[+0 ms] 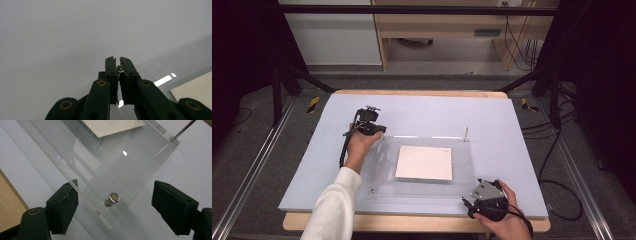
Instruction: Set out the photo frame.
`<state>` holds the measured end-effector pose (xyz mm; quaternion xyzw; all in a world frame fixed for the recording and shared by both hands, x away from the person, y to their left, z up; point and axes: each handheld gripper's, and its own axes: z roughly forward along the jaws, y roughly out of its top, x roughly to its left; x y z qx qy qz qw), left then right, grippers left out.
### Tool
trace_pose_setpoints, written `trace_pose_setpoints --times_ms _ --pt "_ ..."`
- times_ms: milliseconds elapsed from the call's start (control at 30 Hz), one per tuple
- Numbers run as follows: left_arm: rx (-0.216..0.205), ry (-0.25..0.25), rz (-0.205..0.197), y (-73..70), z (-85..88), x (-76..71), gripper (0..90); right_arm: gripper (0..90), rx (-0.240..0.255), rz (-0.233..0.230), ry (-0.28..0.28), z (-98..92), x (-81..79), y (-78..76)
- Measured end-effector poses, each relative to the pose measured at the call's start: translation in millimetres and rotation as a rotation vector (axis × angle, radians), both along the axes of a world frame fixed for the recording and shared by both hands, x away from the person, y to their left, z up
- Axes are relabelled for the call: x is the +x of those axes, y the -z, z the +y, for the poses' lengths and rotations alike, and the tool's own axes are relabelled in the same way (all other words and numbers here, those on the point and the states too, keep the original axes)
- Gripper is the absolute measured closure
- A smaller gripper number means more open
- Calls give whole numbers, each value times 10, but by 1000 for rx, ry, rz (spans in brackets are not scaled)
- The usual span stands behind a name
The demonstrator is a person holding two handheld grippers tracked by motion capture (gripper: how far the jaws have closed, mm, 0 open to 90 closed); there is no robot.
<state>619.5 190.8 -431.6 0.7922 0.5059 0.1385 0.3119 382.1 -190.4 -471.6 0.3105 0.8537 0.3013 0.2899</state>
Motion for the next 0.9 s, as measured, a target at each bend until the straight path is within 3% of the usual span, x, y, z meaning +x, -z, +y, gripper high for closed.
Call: trace_pose_setpoints --times_ms 633,900 --pt "-23 0 8 4 25 9 838 249 3 13 13 -9 42 -2" --pt "5 -2 28 -16 -4 44 847 259 20 8 38 -36 59 -11"
